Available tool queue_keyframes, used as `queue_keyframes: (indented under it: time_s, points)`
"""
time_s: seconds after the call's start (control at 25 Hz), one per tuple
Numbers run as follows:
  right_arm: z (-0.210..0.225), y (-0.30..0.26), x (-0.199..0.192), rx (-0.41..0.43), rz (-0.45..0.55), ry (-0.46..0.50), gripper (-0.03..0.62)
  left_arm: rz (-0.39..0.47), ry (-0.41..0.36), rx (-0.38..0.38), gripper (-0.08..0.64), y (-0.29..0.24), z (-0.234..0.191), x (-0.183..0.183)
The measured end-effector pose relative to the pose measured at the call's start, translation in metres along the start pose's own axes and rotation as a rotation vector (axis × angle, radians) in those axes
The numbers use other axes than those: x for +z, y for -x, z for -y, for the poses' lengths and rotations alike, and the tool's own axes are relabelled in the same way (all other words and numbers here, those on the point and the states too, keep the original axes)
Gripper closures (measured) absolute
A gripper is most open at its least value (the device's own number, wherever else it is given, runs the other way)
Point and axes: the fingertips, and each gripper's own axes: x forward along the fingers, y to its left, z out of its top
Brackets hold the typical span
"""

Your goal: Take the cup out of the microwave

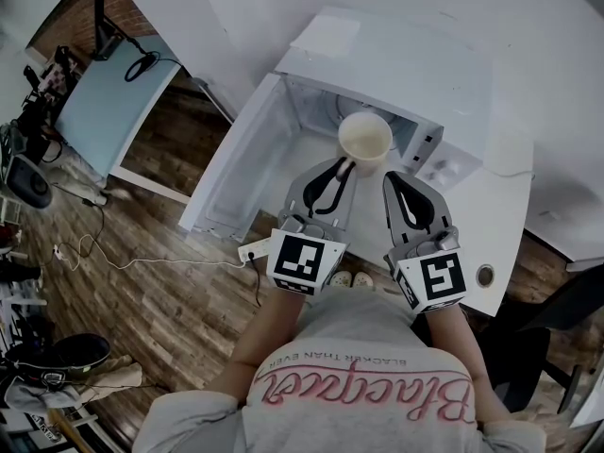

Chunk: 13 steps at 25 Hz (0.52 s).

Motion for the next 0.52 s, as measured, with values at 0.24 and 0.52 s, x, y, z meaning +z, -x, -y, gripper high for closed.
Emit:
queue_keyframes:
  time_s: [0.24,0.52]
  points:
    - [0.0050,0.0011,-0.0033,-0.031,-0.014,0.009,0.583,0.013,-0.015,-0.004,0.509,-0.0005,0.0024,0.0028]
    - [0.0052,0.0021,-0.0028,-0.028,-0.022,0.016,0.584,0.017,-0.007,-0.004,0.509,0.0004,0.0056,0.0046]
